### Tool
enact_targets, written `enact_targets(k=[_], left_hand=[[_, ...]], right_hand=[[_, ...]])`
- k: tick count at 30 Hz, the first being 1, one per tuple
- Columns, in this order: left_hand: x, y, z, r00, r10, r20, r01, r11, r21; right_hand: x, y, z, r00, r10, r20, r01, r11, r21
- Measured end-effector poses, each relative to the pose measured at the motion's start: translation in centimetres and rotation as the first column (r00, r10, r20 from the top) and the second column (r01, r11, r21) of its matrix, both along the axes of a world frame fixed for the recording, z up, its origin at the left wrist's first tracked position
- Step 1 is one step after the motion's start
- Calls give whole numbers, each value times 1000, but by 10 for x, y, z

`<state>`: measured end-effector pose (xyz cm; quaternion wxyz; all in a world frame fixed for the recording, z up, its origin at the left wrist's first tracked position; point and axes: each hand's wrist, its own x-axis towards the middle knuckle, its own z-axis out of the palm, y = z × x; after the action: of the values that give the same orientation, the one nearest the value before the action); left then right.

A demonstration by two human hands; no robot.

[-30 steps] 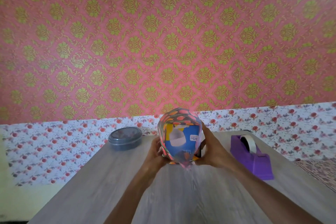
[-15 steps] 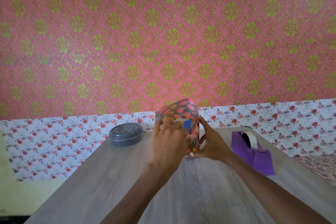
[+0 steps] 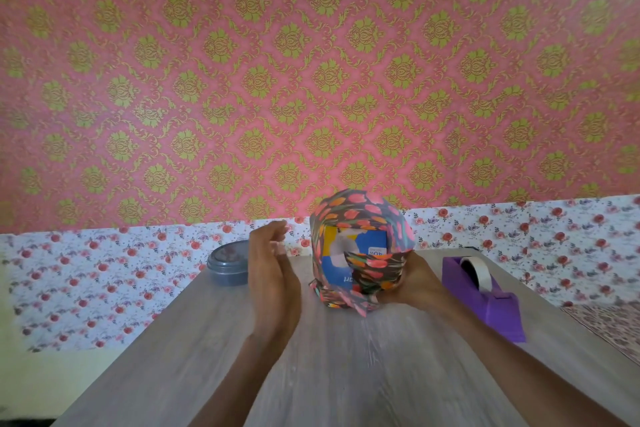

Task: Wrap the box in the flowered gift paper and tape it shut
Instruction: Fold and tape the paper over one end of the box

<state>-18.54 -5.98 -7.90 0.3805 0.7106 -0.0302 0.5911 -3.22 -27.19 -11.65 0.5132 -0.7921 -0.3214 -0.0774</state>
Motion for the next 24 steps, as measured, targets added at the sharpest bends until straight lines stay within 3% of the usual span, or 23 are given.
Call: enact_targets(k=[2, 4, 6, 7, 9, 13, 18, 24], left_hand=[[18, 20, -18, 960, -50, -275, 46, 999, -22], [31, 29, -30, 805, -173, -568, 211, 978, 1], [38, 25, -38, 590, -422, -689, 433, 885, -170], [41, 19, -41, 537, -500, -680, 484, 842, -237], [48, 9, -45, 599, -526, -604, 461, 843, -277], [57, -4, -43, 779, -372, -505, 296, 928, -227], [77, -3, -53, 809, -305, -503, 151, 934, -323], [72, -12, -50, 838, -268, -475, 86, 925, -370]], right_hand=[[3, -2, 2, 1000, 11, -13, -10, 1000, 11], [2, -4, 4, 999, 31, -9, -31, 999, 5], [0, -4, 5, 999, 54, -5, -54, 998, -10], [-3, -4, 5, 998, 68, -13, -68, 998, -4], [-4, -5, 7, 997, 78, -28, -78, 997, 7], [-5, -9, 9, 995, 84, -44, -88, 993, -85], [-12, -4, 18, 995, 73, -64, -77, 995, -63], [-25, 11, 21, 991, -54, -122, 73, 985, 154]])
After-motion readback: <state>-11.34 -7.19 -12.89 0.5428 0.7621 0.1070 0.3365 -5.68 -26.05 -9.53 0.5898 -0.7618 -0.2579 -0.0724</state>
